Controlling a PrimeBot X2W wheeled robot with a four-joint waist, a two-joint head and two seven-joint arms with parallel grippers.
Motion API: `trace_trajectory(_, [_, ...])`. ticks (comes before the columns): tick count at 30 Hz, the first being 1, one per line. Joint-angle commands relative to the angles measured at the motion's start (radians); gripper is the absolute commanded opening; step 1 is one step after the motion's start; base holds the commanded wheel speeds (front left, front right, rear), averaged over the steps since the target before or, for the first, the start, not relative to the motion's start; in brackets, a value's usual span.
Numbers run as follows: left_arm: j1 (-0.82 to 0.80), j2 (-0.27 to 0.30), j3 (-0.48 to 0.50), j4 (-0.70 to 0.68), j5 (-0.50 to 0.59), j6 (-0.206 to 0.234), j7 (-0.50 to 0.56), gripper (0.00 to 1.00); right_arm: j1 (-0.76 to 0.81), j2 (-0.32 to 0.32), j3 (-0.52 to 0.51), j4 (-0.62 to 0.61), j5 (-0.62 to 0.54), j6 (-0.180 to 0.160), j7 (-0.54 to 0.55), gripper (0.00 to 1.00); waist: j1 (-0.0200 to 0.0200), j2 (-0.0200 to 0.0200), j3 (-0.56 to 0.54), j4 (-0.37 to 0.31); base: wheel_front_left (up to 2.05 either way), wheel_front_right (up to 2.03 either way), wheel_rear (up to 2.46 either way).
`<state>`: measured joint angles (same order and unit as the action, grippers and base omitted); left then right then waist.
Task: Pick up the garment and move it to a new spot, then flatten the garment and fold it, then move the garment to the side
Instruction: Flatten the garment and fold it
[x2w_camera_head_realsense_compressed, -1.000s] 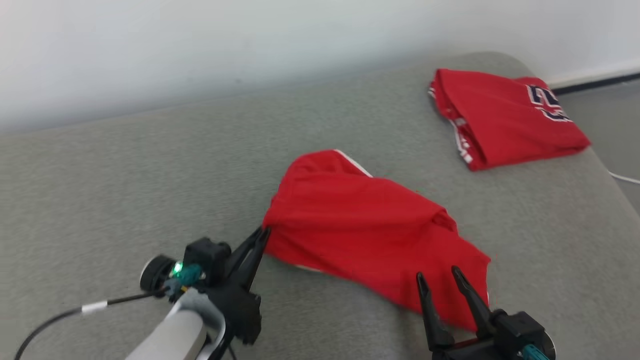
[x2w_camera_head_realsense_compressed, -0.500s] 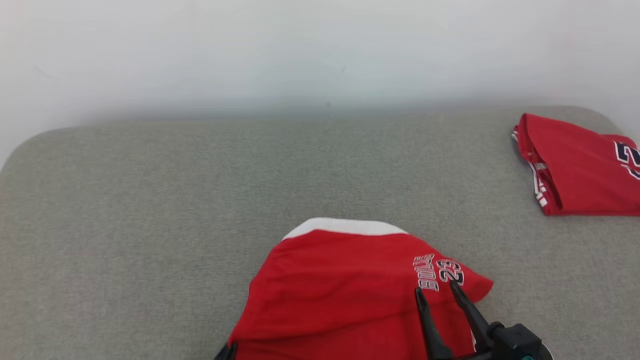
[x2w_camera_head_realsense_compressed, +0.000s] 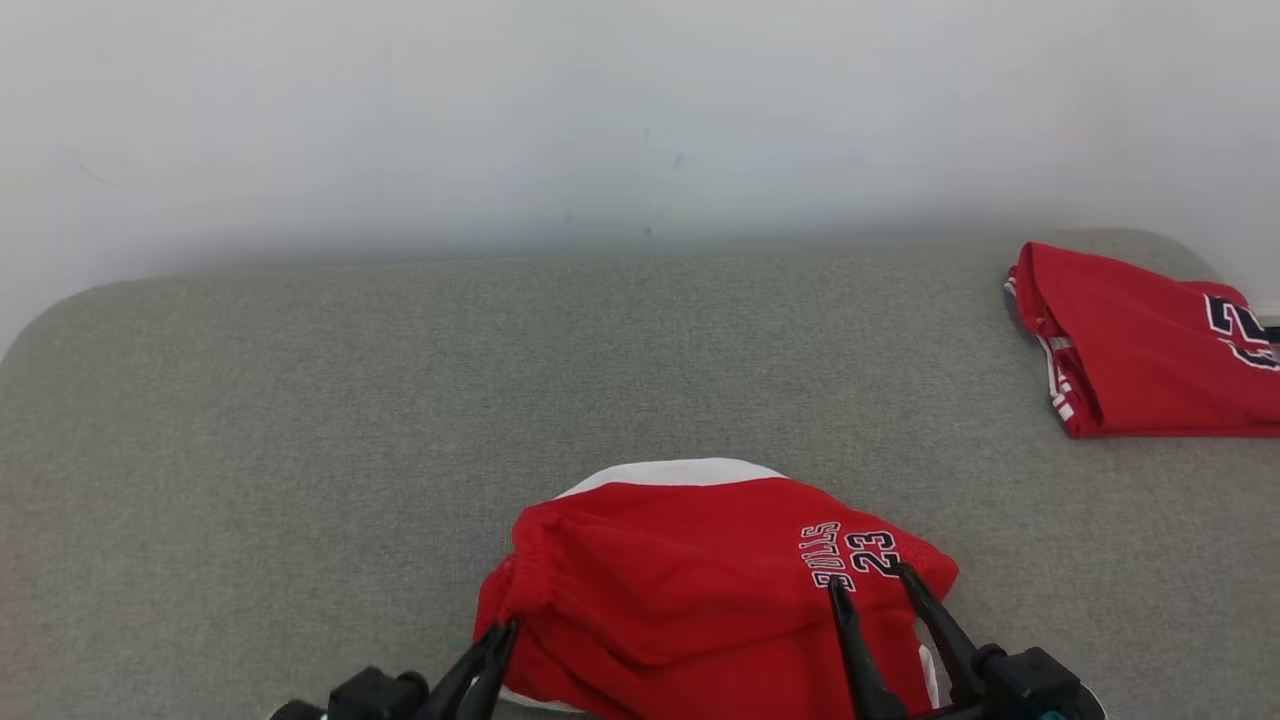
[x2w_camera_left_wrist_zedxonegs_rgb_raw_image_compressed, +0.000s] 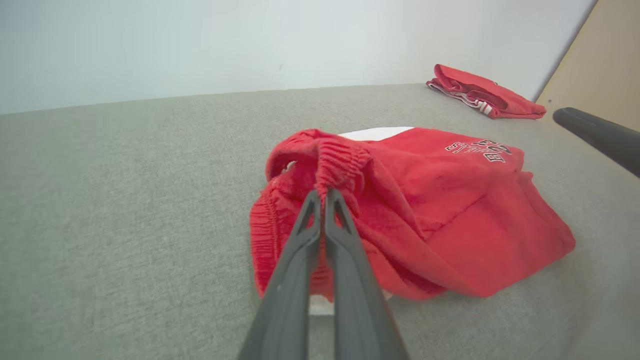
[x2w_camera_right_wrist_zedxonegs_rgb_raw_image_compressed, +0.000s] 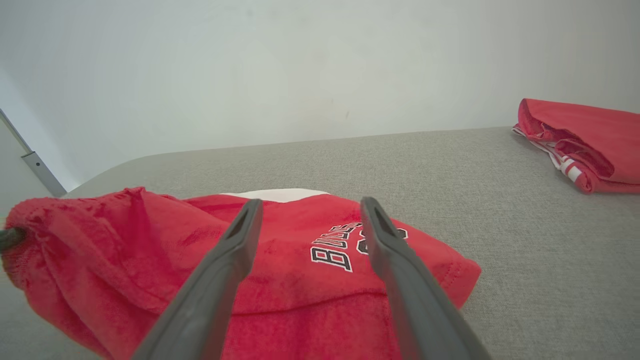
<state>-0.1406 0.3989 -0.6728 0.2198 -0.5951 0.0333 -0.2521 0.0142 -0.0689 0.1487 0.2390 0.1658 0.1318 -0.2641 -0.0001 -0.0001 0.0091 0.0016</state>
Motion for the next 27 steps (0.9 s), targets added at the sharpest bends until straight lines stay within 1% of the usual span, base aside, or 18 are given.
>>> trace_trajectory(1, [-0.024, -0.004, -0.002, 0.010, 0.011, -0.009, 0.006, 0.00, -0.006, -0.005, 0.001, 0.002, -0.001, -0.003, 0.001, 1.00, 0.0001, 0.0001, 0.007, -0.019, 0.00, 0.00, 0.00])
trace_trajectory(7, [-0.150, -0.022, 0.013, 0.113, 0.007, -0.052, 0.006, 0.00, -0.031, -0.011, 0.004, 0.007, -0.003, -0.003, 0.003, 1.00, 0.0001, 0.0001, 0.043, -0.084, 0.00, 0.00, 0.00])
trace_trajectory(9, [-0.188, -0.037, 0.025, 0.155, -0.006, -0.069, 0.002, 0.00, -0.040, -0.013, 0.001, 0.006, -0.004, -0.003, 0.003, 1.00, 0.0001, 0.0001, 0.058, -0.105, 0.00, 0.00, 0.00])
trace_trajectory(11, [-0.219, -0.040, 0.032, 0.204, -0.006, -0.083, -0.002, 0.00, -0.048, -0.014, 0.000, 0.008, -0.005, -0.003, 0.004, 1.00, 0.0001, 0.0001, 0.072, -0.127, 0.00, 0.00, 0.00])
trace_trajectory(13, [-0.262, -0.050, 0.052, 0.283, -0.018, -0.102, -0.007, 0.00, -0.061, -0.015, -0.003, 0.010, -0.007, -0.003, 0.003, 1.00, 0.0001, 0.0001, 0.092, -0.157, 0.00, 0.00, 0.00])
trace_trajectory(18, [-0.319, -0.072, 0.088, 0.405, -0.014, -0.122, -0.013, 0.00, -0.069, -0.014, -0.009, 0.013, -0.008, -0.003, 0.002, 1.00, 0.0001, 0.0001, 0.109, -0.180, 0.00, 0.00, 0.00])
trace_trajectory(21, [-0.339, -0.089, 0.111, 0.442, 0.014, -0.128, -0.013, 0.00, -0.069, -0.013, -0.012, 0.016, -0.009, -0.003, 0.002, 1.00, 0.0001, 0.0001, 0.107, -0.181, 0.00, 0.00, 0.00])
trace_trajectory(22, [-0.340, -0.095, 0.120, 0.449, 0.025, -0.130, -0.013, 0.20, -0.067, -0.013, -0.015, 0.016, -0.010, -0.003, 0.002, 1.00, 0.0001, 0.0001, 0.104, -0.178, 0.00, 0.00, 0.00])
trace_trajectory(23, [-0.339, -0.098, 0.134, 0.452, 0.037, -0.129, -0.013, 0.44, -0.064, -0.012, -0.018, 0.017, -0.011, -0.003, 0.002, 1.00, 0.0001, 0.0001, 0.101, -0.174, 0.00, 0.00, 0.00])
trace_trajectory(24, [-0.336, -0.102, 0.145, 0.450, 0.049, -0.127, -0.013, 0.88, -0.061, -0.011, -0.019, 0.017, -0.011, -0.003, 0.002, 1.00, 0.0001, 0.0001, 0.096, -0.168, 0.00, 0.00, 0.00])
trace_trajectory(25, [-0.327, -0.112, 0.158, 0.442, 0.061, -0.125, -0.013, 1.00, -0.058, -0.010, -0.020, 0.017, -0.010, -0.003, 0.001, 1.00, 0.0001, 0.0001, 0.090, -0.163, 0.00, 0.00, 0.00])
trace_trajectory(27, [-0.300, -0.124, 0.186, 0.427, 0.085, -0.125, -0.013, 1.00, -0.051, -0.009, -0.023, 0.019, -0.010, -0.003, 0.001, 1.00, 0.0001, 0.0001, 0.075, -0.149, 0.00, 0.00, 0.00])
